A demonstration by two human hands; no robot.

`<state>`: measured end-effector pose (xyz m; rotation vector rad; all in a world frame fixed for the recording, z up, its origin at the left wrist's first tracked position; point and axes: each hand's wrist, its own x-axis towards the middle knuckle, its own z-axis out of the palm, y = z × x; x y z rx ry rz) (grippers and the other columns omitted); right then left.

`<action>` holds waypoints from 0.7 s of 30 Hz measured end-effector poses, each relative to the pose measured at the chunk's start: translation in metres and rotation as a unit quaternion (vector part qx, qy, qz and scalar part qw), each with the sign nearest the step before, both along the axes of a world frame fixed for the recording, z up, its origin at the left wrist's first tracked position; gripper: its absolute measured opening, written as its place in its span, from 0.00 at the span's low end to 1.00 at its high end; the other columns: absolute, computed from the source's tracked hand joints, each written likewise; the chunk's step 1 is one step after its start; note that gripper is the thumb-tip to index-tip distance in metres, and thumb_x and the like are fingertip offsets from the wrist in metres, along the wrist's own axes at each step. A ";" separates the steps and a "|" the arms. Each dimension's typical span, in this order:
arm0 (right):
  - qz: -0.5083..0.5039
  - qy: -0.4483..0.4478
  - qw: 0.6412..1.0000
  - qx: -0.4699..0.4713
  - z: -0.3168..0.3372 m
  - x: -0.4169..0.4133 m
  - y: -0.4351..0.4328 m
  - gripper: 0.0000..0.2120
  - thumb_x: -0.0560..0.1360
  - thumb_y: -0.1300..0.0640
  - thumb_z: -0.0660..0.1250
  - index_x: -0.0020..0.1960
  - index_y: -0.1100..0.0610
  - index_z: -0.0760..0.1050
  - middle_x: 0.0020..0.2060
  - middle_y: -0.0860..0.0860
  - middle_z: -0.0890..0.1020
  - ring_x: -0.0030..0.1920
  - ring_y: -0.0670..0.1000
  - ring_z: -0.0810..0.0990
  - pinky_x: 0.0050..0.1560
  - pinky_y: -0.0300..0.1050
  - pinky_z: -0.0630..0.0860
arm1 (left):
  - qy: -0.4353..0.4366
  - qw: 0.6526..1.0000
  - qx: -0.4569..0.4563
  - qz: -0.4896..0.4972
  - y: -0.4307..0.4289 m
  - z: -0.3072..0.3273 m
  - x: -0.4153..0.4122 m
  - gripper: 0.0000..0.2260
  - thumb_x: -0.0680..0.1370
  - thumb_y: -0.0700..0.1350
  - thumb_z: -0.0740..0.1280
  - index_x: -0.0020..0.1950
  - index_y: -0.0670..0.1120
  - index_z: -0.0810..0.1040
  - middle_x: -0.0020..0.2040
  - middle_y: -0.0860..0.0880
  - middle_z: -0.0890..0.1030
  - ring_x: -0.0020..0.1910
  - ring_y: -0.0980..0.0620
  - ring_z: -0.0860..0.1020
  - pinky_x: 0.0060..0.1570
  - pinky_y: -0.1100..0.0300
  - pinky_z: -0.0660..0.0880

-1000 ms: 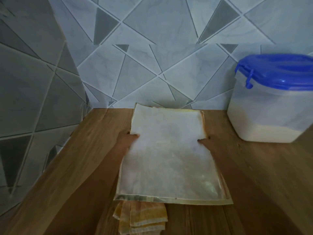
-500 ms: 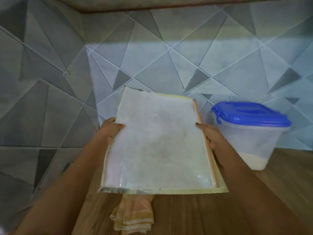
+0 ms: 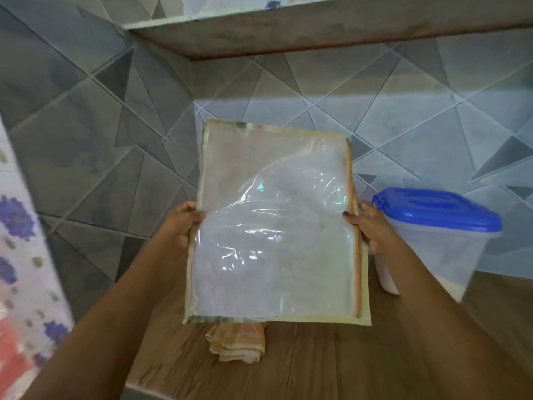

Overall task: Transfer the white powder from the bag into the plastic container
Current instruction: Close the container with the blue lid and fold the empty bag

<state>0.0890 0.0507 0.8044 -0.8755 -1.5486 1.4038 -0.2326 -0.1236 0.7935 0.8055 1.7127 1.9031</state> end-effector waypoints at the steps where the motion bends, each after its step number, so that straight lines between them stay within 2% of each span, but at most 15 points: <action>1: 0.014 0.000 1.000 0.000 0.001 0.000 -0.002 0.13 0.75 0.66 0.64 0.59 0.56 0.74 0.51 0.55 0.79 0.43 0.52 0.79 0.46 0.44 0.77 | -0.004 1.000 0.009 0.001 -0.003 -0.001 -0.001 0.16 0.75 0.28 0.59 0.33 0.45 0.66 0.18 0.54 0.76 0.18 0.58 0.74 0.18 0.72 0.69; 4: 0.023 0.021 1.000 -0.005 0.002 0.001 -0.004 0.18 0.75 0.68 0.64 0.64 0.61 0.73 0.54 0.58 0.79 0.43 0.52 0.79 0.49 0.45 0.77 | -0.002 1.000 0.009 -0.008 -0.009 -0.001 -0.007 0.14 0.76 0.30 0.60 0.34 0.46 0.68 0.19 0.54 0.77 0.21 0.56 0.75 0.20 0.70 0.71; 6: 0.007 0.022 1.000 -0.015 0.003 -0.002 -0.003 0.18 0.74 0.67 0.65 0.63 0.61 0.73 0.51 0.56 0.80 0.43 0.52 0.79 0.47 0.44 0.77 | 0.018 1.000 -0.009 -0.011 -0.011 0.000 -0.013 0.14 0.77 0.29 0.58 0.35 0.45 0.69 0.20 0.54 0.78 0.24 0.53 0.75 0.22 0.67 0.71; 8: -0.011 0.014 1.000 -0.015 0.003 -0.006 -0.003 0.15 0.74 0.66 0.66 0.60 0.60 0.75 0.46 0.54 0.81 0.41 0.50 0.79 0.47 0.42 0.76 | 0.050 0.998 -0.034 -0.007 -0.014 0.002 -0.017 0.16 0.78 0.28 0.54 0.34 0.43 0.68 0.17 0.52 0.75 0.18 0.56 0.73 0.19 0.68 0.68; 10: -0.022 0.000 1.000 -0.004 0.005 -0.007 -0.004 0.12 0.73 0.66 0.67 0.56 0.59 0.77 0.48 0.56 0.80 0.40 0.50 0.78 0.47 0.44 0.75 | 0.073 0.996 -0.054 -0.008 -0.018 0.002 -0.020 0.17 0.78 0.29 0.52 0.33 0.43 0.67 0.15 0.51 0.74 0.14 0.58 0.72 0.16 0.70 0.67; 12: -0.011 -0.060 0.997 0.041 0.010 -0.003 -0.009 0.12 0.75 0.67 0.63 0.57 0.59 0.75 0.49 0.57 0.80 0.43 0.52 0.76 0.48 0.43 0.75 | 0.080 0.993 -0.079 -0.021 -0.019 -0.002 -0.031 0.19 0.79 0.31 0.53 0.31 0.45 0.70 0.18 0.52 0.75 0.17 0.55 0.73 0.22 0.66 0.69; 14: 0.002 -0.089 0.991 0.100 0.016 -0.001 -0.016 0.12 0.76 0.71 0.58 0.47 0.58 0.76 0.41 0.52 0.78 0.43 0.53 0.74 0.40 0.35 0.76 | 0.111 0.987 -0.116 -0.027 -0.024 -0.007 -0.040 0.22 0.79 0.31 0.54 0.29 0.47 0.73 0.24 0.47 0.77 0.24 0.49 0.73 0.28 0.64 0.68; 16: 0.000 -0.066 0.992 0.107 0.019 -0.003 -0.022 0.19 0.75 0.73 0.56 0.36 0.55 0.78 0.36 0.54 0.77 0.38 0.54 0.73 0.33 0.38 0.73 | 0.151 0.974 -0.163 -0.052 -0.031 -0.008 -0.043 0.21 0.78 0.29 0.53 0.31 0.45 0.74 0.32 0.44 0.77 0.30 0.47 0.73 0.26 0.63 0.73; 19: 0.018 -0.105 0.985 0.138 0.022 -0.008 -0.029 0.21 0.76 0.72 0.55 0.35 0.54 0.77 0.32 0.54 0.74 0.31 0.50 0.69 0.23 0.33 0.70 | 0.179 0.961 -0.202 -0.068 -0.039 -0.009 -0.038 0.16 0.75 0.27 0.57 0.33 0.41 0.76 0.35 0.45 0.77 0.35 0.48 0.75 0.28 0.67 0.77; 21: 0.025 -0.121 0.978 0.166 0.029 -0.012 -0.034 0.20 0.75 0.73 0.55 0.35 0.54 0.76 0.30 0.52 0.74 0.29 0.48 0.69 0.22 0.30 0.68 | 0.226 0.944 -0.231 -0.063 -0.035 -0.004 -0.032 0.09 0.71 0.31 0.63 0.32 0.42 0.75 0.32 0.44 0.75 0.33 0.50 0.73 0.31 0.63 0.74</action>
